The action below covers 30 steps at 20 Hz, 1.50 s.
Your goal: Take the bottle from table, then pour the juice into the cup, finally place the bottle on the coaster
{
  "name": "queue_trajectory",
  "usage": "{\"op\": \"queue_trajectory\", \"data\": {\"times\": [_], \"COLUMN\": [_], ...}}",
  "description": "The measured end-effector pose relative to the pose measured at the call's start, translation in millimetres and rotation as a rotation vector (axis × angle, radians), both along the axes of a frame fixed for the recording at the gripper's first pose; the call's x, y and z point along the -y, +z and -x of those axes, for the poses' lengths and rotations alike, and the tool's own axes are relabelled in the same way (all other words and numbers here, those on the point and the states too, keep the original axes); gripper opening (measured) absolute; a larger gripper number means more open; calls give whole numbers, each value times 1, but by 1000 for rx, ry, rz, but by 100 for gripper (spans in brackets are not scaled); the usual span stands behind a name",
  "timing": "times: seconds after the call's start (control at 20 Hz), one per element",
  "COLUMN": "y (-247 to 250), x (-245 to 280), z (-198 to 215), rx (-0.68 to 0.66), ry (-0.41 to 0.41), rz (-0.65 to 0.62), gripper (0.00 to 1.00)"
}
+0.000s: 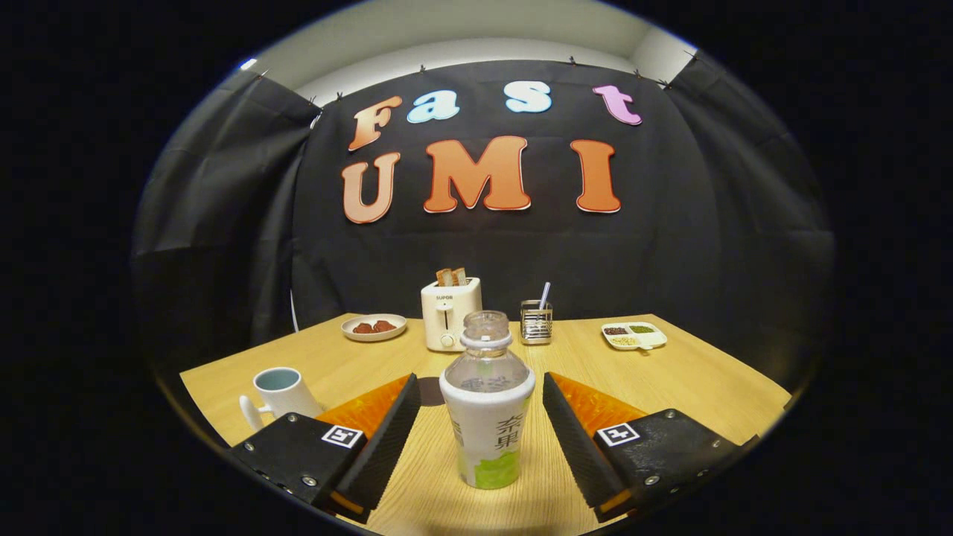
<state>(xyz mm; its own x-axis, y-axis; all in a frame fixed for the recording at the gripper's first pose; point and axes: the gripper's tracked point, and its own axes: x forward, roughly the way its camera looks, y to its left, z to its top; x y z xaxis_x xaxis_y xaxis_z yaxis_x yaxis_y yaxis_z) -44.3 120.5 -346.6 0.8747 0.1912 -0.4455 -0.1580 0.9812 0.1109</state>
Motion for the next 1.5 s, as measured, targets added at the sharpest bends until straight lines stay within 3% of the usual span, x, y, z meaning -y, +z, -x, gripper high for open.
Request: {"op": "queue_trajectory", "data": {"times": [0.25, 0.45, 0.5, 0.7, 1.5], "y": [-34, -55, -52, -52, -2], "x": [-2, 2, 2, -4, -57], "z": [3, 1, 2, -3, -59], "rx": [-56, -103, -98, -109, 202], "ry": [12, -7, -8, 9, 235], "rz": [76, 103, 93, 115, 765], "gripper": [93, 78, 70, 62, 59]}}
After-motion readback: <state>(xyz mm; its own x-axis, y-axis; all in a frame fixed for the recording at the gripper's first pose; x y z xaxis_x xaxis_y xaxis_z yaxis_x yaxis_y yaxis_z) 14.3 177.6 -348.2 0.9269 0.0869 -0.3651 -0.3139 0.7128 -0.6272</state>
